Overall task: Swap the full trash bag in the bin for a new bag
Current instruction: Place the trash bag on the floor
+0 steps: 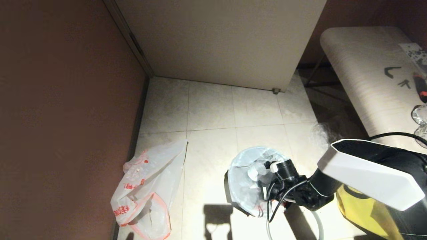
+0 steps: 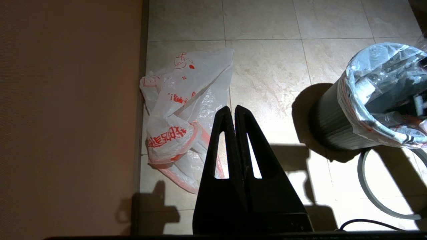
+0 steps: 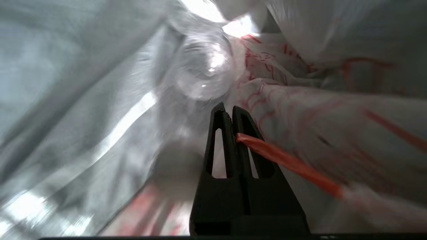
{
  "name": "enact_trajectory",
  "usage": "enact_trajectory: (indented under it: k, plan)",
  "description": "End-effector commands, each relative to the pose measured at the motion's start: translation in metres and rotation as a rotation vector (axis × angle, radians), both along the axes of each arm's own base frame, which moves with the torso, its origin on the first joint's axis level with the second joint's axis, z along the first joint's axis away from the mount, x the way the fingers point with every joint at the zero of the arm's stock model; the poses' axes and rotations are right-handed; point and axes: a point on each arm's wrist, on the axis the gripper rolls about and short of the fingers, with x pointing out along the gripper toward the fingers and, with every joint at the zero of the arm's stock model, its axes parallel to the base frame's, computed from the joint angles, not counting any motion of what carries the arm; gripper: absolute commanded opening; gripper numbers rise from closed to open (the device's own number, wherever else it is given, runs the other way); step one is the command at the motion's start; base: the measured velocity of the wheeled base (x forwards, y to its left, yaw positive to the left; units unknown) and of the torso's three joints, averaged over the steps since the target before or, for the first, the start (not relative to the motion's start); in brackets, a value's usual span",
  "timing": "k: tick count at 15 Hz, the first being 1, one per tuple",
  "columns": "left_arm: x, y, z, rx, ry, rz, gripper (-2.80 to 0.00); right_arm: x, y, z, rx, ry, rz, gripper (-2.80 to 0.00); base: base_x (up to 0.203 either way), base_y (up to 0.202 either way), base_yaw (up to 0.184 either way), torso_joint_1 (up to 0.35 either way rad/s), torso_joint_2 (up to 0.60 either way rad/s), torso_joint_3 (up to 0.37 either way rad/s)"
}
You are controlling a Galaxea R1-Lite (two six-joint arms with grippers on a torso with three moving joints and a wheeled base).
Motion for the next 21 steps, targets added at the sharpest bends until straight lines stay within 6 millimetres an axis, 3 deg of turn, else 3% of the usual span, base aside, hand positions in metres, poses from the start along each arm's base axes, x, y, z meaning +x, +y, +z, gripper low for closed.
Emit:
enact_trajectory:
  k: [1,5,11,21]
  plan:
    - [0.0,0.0,0.0,-0.001,0.001,0.001,-2.8,-0.016,-0.008,0.043,0.057,-0.061,-0.008,-2.8,0.0,0.0,0.0,0.0,0.0,0.0]
    - [0.0,0.0,0.0,-0.001,0.001,-0.001,-2.8,-0.044,-0.019,0.055,0.082,-0.034,-0.019,-2.8,0.0,0.0,0.0,0.0,0.0,0.0]
    - [0.0,0.0,0.0,-0.001,0.001,0.001,-2.8,-0.053,-0.02,0.054,0.149,-0.075,-0.044,-2.8,0.0,0.0,0.0,0.0,0.0,0.0]
    - [0.0,0.0,0.0,-0.001,0.001,-0.001,-2.8,-0.084,-0.042,0.059,0.159,-0.139,-0.046,-2.8,0.0,0.0,0.0,0.0,0.0,0.0]
